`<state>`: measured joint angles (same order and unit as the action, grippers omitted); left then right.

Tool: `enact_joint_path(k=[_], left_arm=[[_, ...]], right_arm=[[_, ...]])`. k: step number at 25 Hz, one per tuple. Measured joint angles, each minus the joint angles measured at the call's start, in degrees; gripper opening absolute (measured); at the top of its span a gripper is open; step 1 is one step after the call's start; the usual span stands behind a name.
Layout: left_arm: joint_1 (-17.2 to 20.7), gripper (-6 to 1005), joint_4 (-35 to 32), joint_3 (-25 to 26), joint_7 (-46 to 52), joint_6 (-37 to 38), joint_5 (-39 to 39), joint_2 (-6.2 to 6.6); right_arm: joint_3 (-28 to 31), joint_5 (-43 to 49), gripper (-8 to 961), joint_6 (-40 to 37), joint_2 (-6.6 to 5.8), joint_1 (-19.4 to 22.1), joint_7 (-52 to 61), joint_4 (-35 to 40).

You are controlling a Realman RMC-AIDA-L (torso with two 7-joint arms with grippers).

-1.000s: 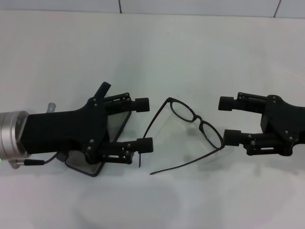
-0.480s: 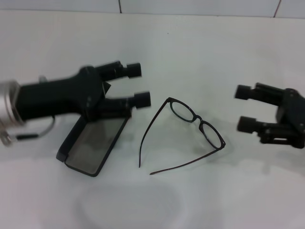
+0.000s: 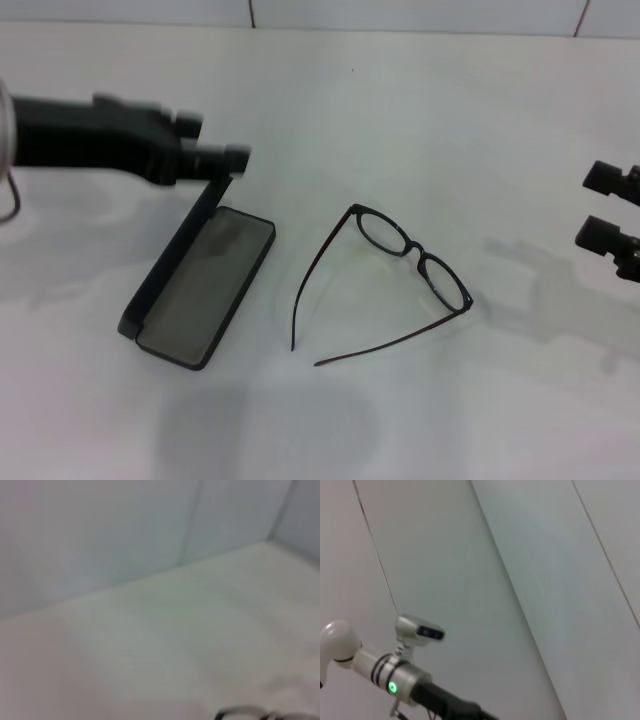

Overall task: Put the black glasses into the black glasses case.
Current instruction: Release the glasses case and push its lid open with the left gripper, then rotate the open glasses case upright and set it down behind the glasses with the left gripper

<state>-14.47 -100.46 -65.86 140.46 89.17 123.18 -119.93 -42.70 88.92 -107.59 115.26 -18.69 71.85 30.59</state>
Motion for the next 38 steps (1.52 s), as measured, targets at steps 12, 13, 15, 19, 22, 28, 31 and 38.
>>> enact_joint_path(k=[12, 13, 15, 19, 22, 28, 31, 38], left_arm=[[-1.7, 670, 4.5, -13.4, 9.6, -7.3, 19.8, 0.04], [-1.8, 671, 4.9, -13.7, 9.9, -7.4, 20.4, 0.03], [-2.4, 672, 6.3, -14.5, 10.7, -7.6, 22.5, 0.07], [-3.6, 634, 8.3, -15.5, 11.6, -7.3, 24.6, 0.12], [-4.5, 606, 8.4, -17.3, 14.1, -6.3, 29.1, 0.14], [-5.9, 550, 6.8, -20.9, 15.5, -3.4, 33.2, 0.14], [-5.9, 467, 5.2, -21.0, 15.2, -3.4, 32.5, 0.14], [-6.4, 245, 3.5, -20.8, 14.4, -2.2, 31.4, 0.21]], right_arm=[[0.4, 0.2, 840, 0.2, -0.12, -0.5, -0.9, -0.9], [0.4, 0.3, 840, 0.2, -0.12, -0.5, -0.9, -0.9], [0.4, 0.3, 840, 0.2, -0.13, -0.6, -0.9, -0.9], [0.4, 0.1, 840, 0.3, -0.13, -0.6, -1.0, -0.9], [0.4, 0.1, 840, 0.3, -0.13, -0.7, -1.0, -0.9], [0.4, 0.0, 841, 0.8, -0.08, -0.7, -1.0, -0.9], [0.4, 0.0, 841, 1.0, -0.02, -0.8, -1.1, -0.9], [0.4, -0.4, 841, 1.5, 0.05, -0.8, -1.5, -0.9]])
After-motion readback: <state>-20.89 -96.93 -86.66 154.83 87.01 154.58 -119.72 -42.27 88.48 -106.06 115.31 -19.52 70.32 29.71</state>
